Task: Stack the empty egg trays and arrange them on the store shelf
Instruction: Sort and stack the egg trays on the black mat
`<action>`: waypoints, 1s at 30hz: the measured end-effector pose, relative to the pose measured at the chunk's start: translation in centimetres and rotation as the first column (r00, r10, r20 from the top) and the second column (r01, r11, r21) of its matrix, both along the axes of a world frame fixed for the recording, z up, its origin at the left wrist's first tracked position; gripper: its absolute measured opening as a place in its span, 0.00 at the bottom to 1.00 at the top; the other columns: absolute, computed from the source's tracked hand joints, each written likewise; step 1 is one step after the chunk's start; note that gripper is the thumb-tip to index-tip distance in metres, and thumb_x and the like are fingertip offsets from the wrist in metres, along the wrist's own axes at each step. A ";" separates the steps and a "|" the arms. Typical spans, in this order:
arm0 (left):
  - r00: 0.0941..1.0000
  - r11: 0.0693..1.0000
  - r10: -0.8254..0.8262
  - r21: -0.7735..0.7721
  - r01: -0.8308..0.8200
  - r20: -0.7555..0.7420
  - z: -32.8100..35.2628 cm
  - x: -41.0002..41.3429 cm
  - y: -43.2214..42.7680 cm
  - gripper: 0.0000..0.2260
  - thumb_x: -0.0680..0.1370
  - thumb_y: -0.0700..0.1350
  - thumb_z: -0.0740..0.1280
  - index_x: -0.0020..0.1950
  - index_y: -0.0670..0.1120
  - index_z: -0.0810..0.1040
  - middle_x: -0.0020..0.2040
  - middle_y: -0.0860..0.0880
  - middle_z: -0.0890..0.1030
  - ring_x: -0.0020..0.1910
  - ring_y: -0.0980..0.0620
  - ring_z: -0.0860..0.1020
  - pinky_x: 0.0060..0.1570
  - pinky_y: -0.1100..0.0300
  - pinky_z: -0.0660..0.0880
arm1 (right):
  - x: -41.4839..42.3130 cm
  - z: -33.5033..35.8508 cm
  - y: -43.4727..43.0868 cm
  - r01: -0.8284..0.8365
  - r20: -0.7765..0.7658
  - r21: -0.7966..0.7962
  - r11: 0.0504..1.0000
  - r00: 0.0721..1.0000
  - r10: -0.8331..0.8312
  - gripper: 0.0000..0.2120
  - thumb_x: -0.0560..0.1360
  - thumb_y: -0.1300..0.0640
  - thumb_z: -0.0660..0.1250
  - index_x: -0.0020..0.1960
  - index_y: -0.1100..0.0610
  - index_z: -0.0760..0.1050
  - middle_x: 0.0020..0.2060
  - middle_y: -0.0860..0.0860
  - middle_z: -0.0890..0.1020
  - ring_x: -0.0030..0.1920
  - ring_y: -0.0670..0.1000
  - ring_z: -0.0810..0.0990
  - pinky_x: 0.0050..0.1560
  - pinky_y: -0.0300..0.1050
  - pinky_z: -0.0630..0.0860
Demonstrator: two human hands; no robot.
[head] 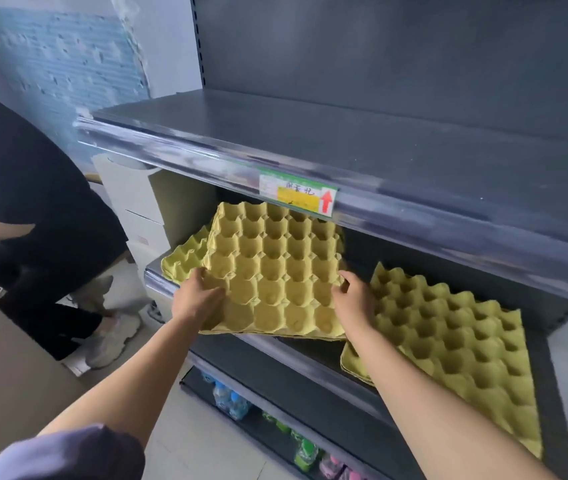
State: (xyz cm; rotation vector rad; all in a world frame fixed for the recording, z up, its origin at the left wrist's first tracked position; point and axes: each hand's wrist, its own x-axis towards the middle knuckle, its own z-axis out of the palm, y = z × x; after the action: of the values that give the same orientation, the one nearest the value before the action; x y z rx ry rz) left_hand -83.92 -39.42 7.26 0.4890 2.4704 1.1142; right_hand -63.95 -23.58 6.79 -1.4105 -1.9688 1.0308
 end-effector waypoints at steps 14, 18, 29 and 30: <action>0.958 0.952 -0.288 -0.114 0.285 -0.014 -0.1 -16.0 1.9 0.34 0.62 0.55 0.63 0.68 0.52 0.65 0.59 0.43 0.77 0.58 0.39 0.75 0.58 0.46 0.73 | -11.5 -0.3 -5.6 0.075 0.065 -0.014 0.997 0.995 -0.074 0.28 0.79 0.55 0.63 0.76 0.52 0.57 0.72 0.57 0.61 0.69 0.56 0.67 0.63 0.46 0.68; 0.934 0.927 -0.356 -0.141 0.349 -0.034 -0.1 -18.0 3.0 0.37 0.60 0.56 0.62 0.69 0.51 0.66 0.59 0.43 0.77 0.56 0.40 0.76 0.56 0.47 0.74 | -13.1 -0.7 -5.8 0.040 0.082 -0.058 0.998 0.996 -0.035 0.31 0.79 0.56 0.63 0.77 0.51 0.52 0.72 0.57 0.57 0.69 0.55 0.66 0.60 0.40 0.66; 0.774 0.712 -0.627 -0.467 0.524 -0.088 -2.8 -20.1 4.2 0.30 0.69 0.64 0.51 0.69 0.56 0.64 0.69 0.45 0.66 0.64 0.37 0.67 0.60 0.46 0.68 | -15.9 -4.0 -4.8 -0.024 0.328 -0.130 0.991 0.942 0.066 0.31 0.81 0.51 0.56 0.78 0.46 0.43 0.76 0.57 0.52 0.69 0.60 0.67 0.63 0.47 0.71; 0.787 0.729 -0.610 -0.455 0.512 -0.093 -2.7 -19.9 4.1 0.26 0.73 0.61 0.54 0.70 0.55 0.65 0.68 0.43 0.66 0.64 0.37 0.67 0.60 0.47 0.67 | -16.0 -4.0 -4.7 -0.018 0.343 -0.111 0.994 0.938 0.056 0.31 0.81 0.51 0.56 0.78 0.46 0.43 0.75 0.57 0.52 0.68 0.60 0.67 0.62 0.47 0.71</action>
State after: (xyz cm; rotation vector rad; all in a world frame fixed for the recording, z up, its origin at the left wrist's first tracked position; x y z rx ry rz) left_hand -103.82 -35.27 4.53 1.1991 2.3770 0.2869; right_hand -79.94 -28.30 2.75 -1.7171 -2.2214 0.9679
